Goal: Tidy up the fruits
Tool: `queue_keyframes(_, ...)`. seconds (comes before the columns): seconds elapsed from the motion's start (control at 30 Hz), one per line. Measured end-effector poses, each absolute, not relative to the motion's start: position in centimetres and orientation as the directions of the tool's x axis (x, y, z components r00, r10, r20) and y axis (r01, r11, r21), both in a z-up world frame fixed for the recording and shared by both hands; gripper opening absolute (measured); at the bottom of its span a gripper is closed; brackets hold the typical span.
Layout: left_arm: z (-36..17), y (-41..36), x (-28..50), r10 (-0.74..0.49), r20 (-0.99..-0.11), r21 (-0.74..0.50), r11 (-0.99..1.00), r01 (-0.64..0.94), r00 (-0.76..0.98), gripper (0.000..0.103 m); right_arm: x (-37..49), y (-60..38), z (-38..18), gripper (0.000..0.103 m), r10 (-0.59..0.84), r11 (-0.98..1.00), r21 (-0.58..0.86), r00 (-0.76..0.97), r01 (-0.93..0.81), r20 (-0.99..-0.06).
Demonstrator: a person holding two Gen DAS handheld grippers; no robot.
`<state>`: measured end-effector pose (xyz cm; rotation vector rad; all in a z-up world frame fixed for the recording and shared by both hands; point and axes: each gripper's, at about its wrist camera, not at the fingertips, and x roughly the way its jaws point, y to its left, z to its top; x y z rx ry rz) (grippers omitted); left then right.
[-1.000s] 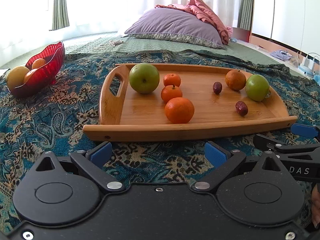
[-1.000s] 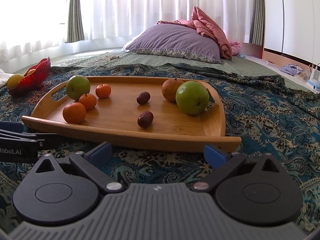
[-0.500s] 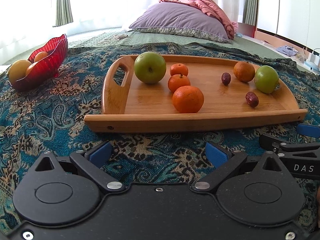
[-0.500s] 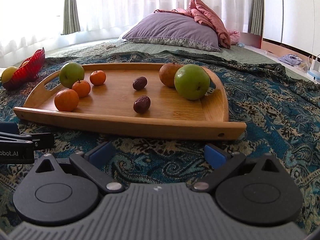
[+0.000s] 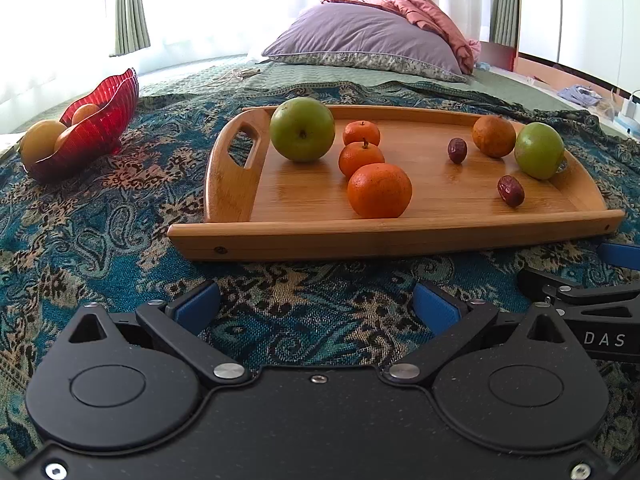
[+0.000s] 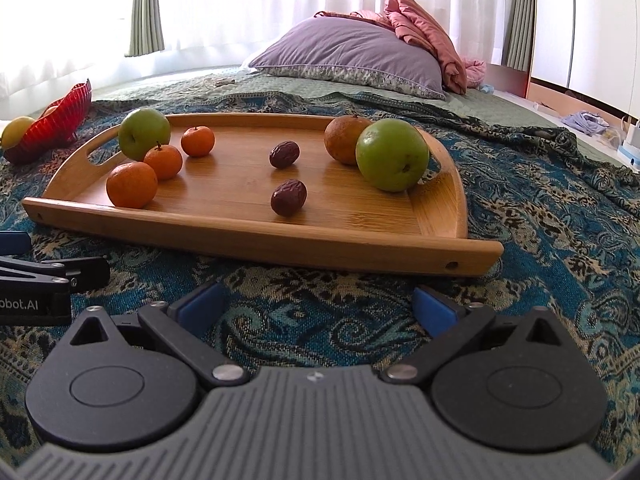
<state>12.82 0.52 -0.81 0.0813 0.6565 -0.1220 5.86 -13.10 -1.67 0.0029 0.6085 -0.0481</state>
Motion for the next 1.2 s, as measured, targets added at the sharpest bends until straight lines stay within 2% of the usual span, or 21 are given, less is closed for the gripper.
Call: queue_keyframes(1.2,-1.05,0.69,13.03,-0.095,-0.621,0.024,0.990,0.140,0.778,0.103,5.35,-12.84,-1.85,0.103,-0.055,0.998,-0.030,0.835,0.047,-0.548)
